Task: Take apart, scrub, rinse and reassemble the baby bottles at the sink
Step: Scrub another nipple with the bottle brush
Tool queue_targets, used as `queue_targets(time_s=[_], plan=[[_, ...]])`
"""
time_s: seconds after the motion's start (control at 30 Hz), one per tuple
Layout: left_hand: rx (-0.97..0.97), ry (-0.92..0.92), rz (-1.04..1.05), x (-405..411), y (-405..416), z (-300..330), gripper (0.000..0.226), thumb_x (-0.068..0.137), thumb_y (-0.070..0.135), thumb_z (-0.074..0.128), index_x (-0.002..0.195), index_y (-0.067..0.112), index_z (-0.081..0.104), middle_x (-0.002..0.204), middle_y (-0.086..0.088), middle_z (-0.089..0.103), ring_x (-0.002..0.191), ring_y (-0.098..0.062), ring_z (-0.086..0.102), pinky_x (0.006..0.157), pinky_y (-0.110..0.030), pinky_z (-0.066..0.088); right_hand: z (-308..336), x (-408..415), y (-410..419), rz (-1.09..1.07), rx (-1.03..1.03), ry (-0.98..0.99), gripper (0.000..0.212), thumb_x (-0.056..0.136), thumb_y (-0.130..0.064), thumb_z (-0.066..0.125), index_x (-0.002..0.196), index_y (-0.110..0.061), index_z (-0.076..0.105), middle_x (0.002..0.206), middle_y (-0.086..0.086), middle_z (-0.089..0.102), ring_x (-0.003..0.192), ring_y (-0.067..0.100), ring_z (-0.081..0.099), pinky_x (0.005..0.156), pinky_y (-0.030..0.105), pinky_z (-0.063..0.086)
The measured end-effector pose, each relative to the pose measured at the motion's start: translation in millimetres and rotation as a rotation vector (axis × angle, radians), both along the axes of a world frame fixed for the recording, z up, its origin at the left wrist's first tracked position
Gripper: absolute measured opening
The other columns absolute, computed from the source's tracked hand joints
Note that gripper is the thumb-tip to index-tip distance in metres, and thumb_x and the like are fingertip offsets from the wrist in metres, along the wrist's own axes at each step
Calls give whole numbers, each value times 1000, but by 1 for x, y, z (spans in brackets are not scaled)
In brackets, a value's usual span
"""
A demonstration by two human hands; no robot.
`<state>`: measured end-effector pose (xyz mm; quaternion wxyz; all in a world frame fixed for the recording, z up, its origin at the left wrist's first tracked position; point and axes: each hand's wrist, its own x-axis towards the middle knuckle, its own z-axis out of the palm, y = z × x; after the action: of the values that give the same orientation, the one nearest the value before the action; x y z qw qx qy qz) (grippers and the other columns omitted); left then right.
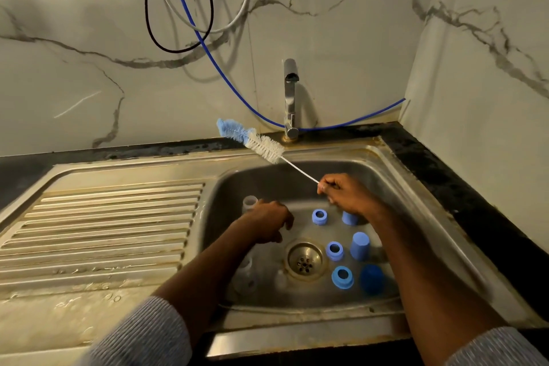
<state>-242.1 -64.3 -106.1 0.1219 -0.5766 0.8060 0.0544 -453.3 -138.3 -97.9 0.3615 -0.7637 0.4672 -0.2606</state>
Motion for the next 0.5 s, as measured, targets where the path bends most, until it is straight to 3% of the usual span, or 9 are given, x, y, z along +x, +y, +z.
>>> queue_targets(time_s=[0.1, 0.2, 0.43, 0.5], plan=[[56, -193, -52, -11, -10, -17, 46, 88, 25, 77, 130, 27, 59, 137, -1, 57, 132, -23, 48, 113, -51, 29, 0, -1, -2, -2, -3, -14, 28, 99, -13, 54, 76, -24, 66, 50, -16, 57, 55, 9, 49, 62, 27, 43], [72, -311, -68, -16, -12, -28, 46, 90, 23, 75, 133, 21, 58, 142, -7, 54, 137, -26, 45, 118, -58, 22, 1, 2, -1, 3, -1, -15, 26, 99, -13, 55, 77, -24, 66, 49, -17, 56, 50, 2, 47, 56, 17, 41], [6, -312, -139, -19, -8, -38, 30, 94, 14, 66, 124, 14, 63, 134, -10, 60, 131, -27, 50, 117, -54, 27, 2, 6, 4, 35, 22, -19, 22, 100, -20, 55, 83, -18, 70, 51, -12, 55, 55, 8, 48, 56, 21, 40], [-33, -231, -131, -18, -10, -34, 26, 95, 19, 65, 120, 17, 65, 128, -7, 63, 127, -25, 52, 113, -51, 31, 2, 5, 4, 33, 20, -28, 22, 100, -21, 55, 82, -18, 69, 51, -10, 55, 55, 9, 48, 57, 25, 40]])
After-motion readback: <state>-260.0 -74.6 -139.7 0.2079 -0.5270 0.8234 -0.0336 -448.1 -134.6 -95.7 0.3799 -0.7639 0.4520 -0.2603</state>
